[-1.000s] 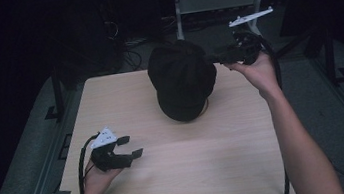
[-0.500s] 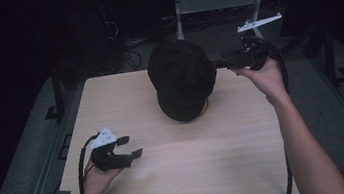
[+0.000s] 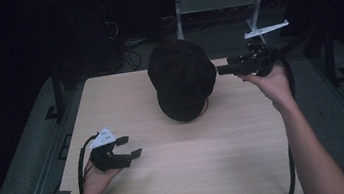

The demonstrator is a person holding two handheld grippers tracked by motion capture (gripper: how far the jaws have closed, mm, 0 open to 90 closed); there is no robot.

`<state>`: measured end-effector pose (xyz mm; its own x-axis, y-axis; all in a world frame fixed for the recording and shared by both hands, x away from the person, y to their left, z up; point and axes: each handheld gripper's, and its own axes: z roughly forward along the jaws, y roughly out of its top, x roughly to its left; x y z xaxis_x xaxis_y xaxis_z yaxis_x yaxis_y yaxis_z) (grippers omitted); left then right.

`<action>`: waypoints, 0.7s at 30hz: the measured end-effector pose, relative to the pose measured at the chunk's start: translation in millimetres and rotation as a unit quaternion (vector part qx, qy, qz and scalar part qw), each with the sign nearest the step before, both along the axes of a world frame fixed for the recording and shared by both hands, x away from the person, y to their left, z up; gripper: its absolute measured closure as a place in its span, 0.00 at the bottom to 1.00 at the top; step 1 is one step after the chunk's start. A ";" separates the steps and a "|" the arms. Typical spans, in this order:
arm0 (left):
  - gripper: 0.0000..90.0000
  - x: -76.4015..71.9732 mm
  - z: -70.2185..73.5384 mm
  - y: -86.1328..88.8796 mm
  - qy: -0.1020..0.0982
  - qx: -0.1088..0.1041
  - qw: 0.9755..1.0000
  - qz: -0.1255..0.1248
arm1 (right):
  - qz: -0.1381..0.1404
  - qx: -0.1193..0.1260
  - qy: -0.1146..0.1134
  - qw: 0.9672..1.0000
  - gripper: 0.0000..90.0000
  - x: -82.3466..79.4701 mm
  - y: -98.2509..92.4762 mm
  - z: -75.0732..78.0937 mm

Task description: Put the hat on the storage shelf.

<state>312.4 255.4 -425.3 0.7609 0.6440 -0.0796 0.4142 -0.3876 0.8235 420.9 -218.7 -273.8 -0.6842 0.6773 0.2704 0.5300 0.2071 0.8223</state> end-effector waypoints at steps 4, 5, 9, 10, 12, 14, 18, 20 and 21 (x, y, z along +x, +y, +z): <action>0.28 0.0 -0.3 0.5 0.004 -0.006 1.000 0.000 | 0.000 0.004 0.003 1.000 0.35 -2.7 -3.0 -5.0; 0.28 0.0 -0.4 0.7 0.003 -0.005 1.000 0.002 | 0.001 0.001 0.009 1.000 0.33 -3.0 -4.6 -8.0; 0.27 0.2 -0.4 1.5 0.002 -0.003 1.000 0.003 | -0.001 0.001 0.010 1.000 0.33 -5.0 -7.6 -13.5; 0.27 0.1 -0.4 1.6 0.003 -0.004 1.000 0.003 | -0.001 0.004 0.010 1.000 0.33 -5.5 -8.3 -14.9; 0.27 0.0 -0.4 1.5 0.003 -0.004 1.000 0.004 | -0.002 0.005 0.012 1.000 0.32 -6.8 -9.7 -17.4; 0.27 -0.1 -0.4 1.5 0.003 -0.004 1.000 0.004 | -0.002 0.005 0.015 1.000 0.32 -7.1 -10.4 -18.4; 0.27 0.0 -0.6 1.5 0.003 -0.002 1.000 0.004 | -0.003 0.009 0.018 1.000 0.31 -10.1 -14.0 -23.4; 0.27 -0.3 -0.4 1.7 0.003 -0.004 1.000 0.005 | -0.005 0.010 0.018 1.000 0.31 -11.5 -16.1 -25.9; 0.27 -0.2 -0.4 1.9 0.003 -0.004 1.000 0.005 | -0.005 0.009 0.019 1.000 0.31 -12.2 -17.2 -27.4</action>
<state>312.2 257.3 -425.7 0.7541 0.6508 -0.0882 0.4224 -0.3778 0.8239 408.7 -235.9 -301.2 -0.6660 0.6791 0.3086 0.5626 0.1858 0.8056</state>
